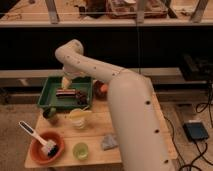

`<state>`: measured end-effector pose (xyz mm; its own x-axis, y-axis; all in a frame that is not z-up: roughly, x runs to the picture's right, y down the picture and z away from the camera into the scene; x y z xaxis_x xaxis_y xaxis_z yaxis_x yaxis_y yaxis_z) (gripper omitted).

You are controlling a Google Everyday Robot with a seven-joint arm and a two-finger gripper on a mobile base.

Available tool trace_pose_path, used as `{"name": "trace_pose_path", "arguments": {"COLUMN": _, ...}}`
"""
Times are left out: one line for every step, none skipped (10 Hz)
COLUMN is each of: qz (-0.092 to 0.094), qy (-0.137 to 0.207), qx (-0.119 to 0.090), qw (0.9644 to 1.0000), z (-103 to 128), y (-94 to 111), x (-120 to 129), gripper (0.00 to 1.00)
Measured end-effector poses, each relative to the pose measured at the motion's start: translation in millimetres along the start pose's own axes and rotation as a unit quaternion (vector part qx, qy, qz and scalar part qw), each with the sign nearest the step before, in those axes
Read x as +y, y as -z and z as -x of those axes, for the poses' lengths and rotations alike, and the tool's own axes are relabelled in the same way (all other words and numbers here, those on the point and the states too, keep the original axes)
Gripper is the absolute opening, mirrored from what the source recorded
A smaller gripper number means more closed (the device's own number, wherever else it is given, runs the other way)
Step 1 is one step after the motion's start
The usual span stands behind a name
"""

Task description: Place eraser in table surface

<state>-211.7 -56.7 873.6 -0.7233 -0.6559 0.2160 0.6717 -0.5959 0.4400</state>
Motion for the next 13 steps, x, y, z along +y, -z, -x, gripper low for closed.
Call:
{"name": "trace_pose_path", "arguments": {"qz": 0.0, "qy": 0.003, "qx": 0.001, "qw": 1.0, "z": -3, "y": -2, "x": -1, "gripper": 0.8}}
{"name": "trace_pose_path", "arguments": {"qz": -0.002, "qy": 0.048, "qx": 0.029, "qw": 0.9984, "z": -50, "y": -38, "x": -21, "gripper": 0.8}}
{"name": "trace_pose_path", "arguments": {"qz": 0.0, "qy": 0.055, "qx": 0.033, "qw": 0.9979, "z": -59, "y": -49, "x": -22, "gripper": 0.8}}
{"name": "trace_pose_path", "arguments": {"qz": 0.002, "qy": 0.06, "qx": 0.036, "qw": 0.9975, "z": -65, "y": -61, "x": -21, "gripper": 0.8}}
{"name": "trace_pose_path", "arguments": {"qz": 0.004, "qy": 0.062, "qx": 0.037, "qw": 0.9974, "z": -66, "y": -69, "x": -16, "gripper": 0.8}}
{"name": "trace_pose_path", "arguments": {"qz": 0.006, "qy": 0.064, "qx": 0.036, "qw": 0.9973, "z": -63, "y": -80, "x": -7, "gripper": 0.8}}
{"name": "trace_pose_path", "arguments": {"qz": 0.003, "qy": 0.064, "qx": 0.033, "qw": 0.9974, "z": -58, "y": -89, "x": 1, "gripper": 0.8}}
{"name": "trace_pose_path", "arguments": {"qz": -0.003, "qy": 0.065, "qx": 0.026, "qw": 0.9975, "z": -53, "y": -100, "x": 6, "gripper": 0.8}}
{"name": "trace_pose_path", "arguments": {"qz": -0.012, "qy": 0.066, "qx": 0.019, "qw": 0.9975, "z": -50, "y": -107, "x": 4, "gripper": 0.8}}
{"name": "trace_pose_path", "arguments": {"qz": -0.02, "qy": 0.066, "qx": 0.013, "qw": 0.9975, "z": -47, "y": -112, "x": 3, "gripper": 0.8}}
{"name": "trace_pose_path", "arguments": {"qz": -0.028, "qy": 0.067, "qx": 0.008, "qw": 0.9973, "z": -44, "y": -115, "x": 2, "gripper": 0.8}}
{"name": "trace_pose_path", "arguments": {"qz": -0.035, "qy": 0.069, "qx": 0.004, "qw": 0.997, "z": -41, "y": -114, "x": 1, "gripper": 0.8}}
{"name": "trace_pose_path", "arguments": {"qz": -0.04, "qy": 0.072, "qx": 0.002, "qw": 0.9966, "z": -40, "y": -114, "x": -2, "gripper": 0.8}}
